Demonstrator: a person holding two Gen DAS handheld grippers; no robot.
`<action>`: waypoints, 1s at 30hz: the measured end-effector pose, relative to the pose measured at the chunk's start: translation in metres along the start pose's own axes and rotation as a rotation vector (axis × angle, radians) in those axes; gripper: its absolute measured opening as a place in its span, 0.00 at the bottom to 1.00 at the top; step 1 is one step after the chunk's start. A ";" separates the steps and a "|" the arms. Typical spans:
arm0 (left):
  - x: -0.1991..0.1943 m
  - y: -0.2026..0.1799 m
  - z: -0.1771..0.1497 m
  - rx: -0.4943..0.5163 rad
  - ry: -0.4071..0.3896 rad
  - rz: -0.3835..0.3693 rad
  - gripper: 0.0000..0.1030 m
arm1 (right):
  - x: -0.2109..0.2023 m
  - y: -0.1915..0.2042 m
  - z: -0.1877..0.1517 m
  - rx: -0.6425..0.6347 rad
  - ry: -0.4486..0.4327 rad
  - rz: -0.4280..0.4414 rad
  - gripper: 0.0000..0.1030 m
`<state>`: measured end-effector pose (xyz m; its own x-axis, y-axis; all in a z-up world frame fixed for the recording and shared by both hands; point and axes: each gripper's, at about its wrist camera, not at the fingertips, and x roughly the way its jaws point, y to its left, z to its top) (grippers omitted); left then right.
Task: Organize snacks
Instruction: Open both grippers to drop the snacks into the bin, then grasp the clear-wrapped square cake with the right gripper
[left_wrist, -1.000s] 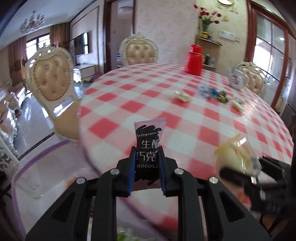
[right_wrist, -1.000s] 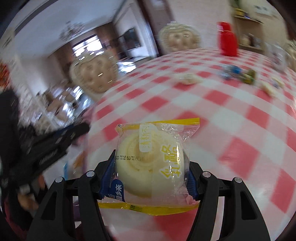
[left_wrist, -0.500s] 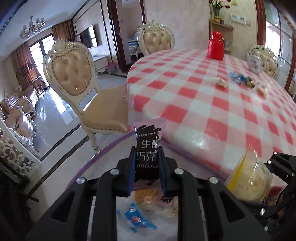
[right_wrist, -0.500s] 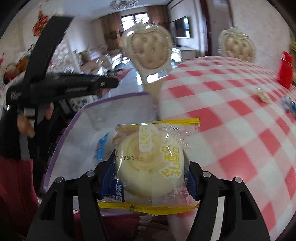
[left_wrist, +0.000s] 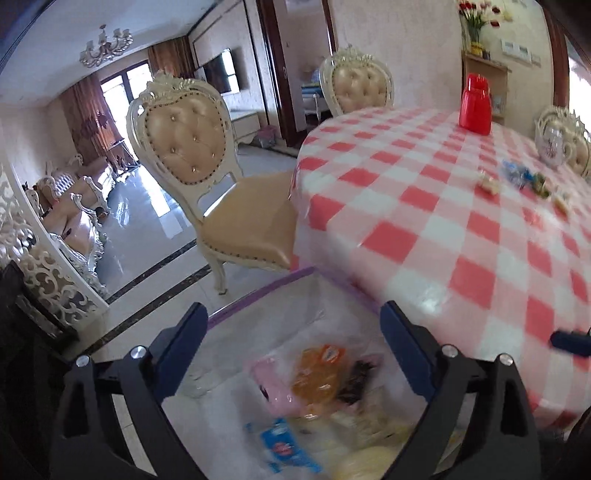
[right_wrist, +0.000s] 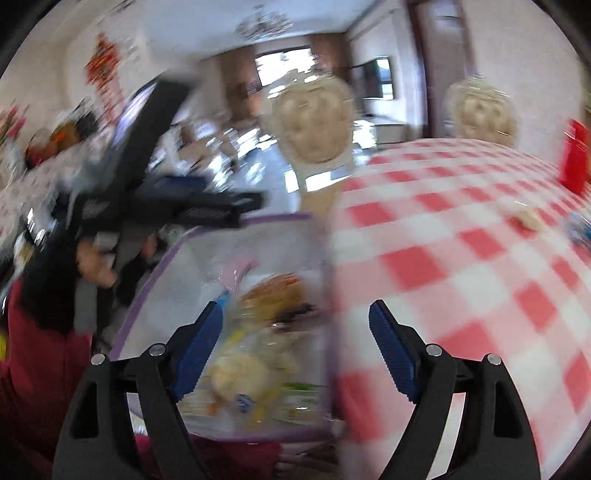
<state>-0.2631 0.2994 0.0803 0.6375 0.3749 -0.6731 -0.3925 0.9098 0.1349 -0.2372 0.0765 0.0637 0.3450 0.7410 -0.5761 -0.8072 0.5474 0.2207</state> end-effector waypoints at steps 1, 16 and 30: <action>-0.002 -0.007 0.001 -0.011 -0.012 -0.016 0.95 | -0.011 -0.021 0.000 0.053 -0.018 -0.034 0.77; 0.060 -0.251 0.076 0.047 0.093 -0.408 0.98 | -0.110 -0.284 -0.040 0.539 -0.080 -0.579 0.82; 0.139 -0.300 0.105 -0.300 0.069 -0.380 0.98 | -0.051 -0.436 0.020 0.498 0.064 -0.641 0.82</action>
<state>0.0128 0.0977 0.0221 0.7310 0.0042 -0.6823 -0.3207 0.8848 -0.3381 0.1066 -0.1917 0.0125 0.6272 0.2098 -0.7501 -0.1494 0.9776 0.1485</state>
